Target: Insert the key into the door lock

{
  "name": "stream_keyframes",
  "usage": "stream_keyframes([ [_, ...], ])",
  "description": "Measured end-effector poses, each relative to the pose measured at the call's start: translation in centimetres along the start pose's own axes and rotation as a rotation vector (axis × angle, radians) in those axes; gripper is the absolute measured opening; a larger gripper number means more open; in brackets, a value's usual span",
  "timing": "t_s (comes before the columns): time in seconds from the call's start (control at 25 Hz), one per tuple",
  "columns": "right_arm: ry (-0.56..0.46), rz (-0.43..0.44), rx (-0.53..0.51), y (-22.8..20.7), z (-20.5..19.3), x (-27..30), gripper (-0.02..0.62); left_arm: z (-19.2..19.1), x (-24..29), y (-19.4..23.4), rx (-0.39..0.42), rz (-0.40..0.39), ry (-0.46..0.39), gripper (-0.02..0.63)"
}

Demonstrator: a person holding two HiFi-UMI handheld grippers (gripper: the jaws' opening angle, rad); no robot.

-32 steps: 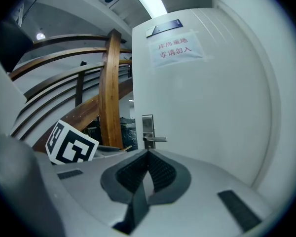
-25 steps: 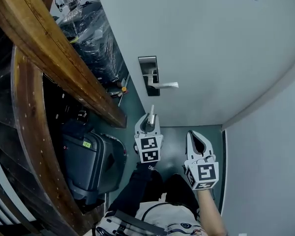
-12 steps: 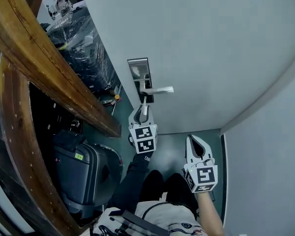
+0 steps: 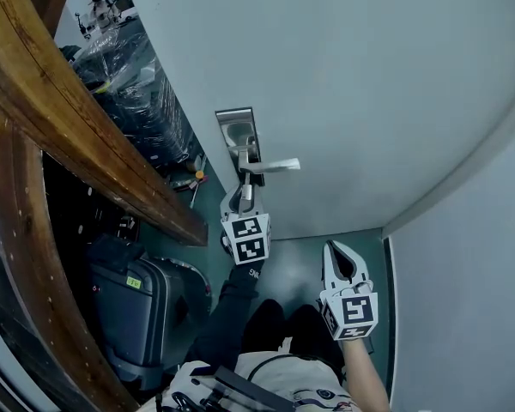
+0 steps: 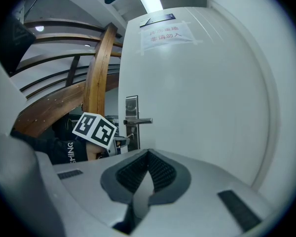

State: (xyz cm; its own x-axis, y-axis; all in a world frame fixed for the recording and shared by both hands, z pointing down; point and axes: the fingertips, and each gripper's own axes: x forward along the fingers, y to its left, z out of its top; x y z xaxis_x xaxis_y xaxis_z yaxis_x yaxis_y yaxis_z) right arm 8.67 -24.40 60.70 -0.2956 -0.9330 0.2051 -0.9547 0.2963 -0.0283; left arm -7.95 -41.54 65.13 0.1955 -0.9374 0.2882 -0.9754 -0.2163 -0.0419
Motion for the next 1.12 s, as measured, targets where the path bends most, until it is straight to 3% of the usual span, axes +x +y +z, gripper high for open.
stream_keyframes([
  [1.12, 0.028, 0.016, 0.022, -0.3, -1.7, 0.5, 0.005, 0.1, -0.1, 0.1, 0.034, 0.014, 0.002, 0.117],
])
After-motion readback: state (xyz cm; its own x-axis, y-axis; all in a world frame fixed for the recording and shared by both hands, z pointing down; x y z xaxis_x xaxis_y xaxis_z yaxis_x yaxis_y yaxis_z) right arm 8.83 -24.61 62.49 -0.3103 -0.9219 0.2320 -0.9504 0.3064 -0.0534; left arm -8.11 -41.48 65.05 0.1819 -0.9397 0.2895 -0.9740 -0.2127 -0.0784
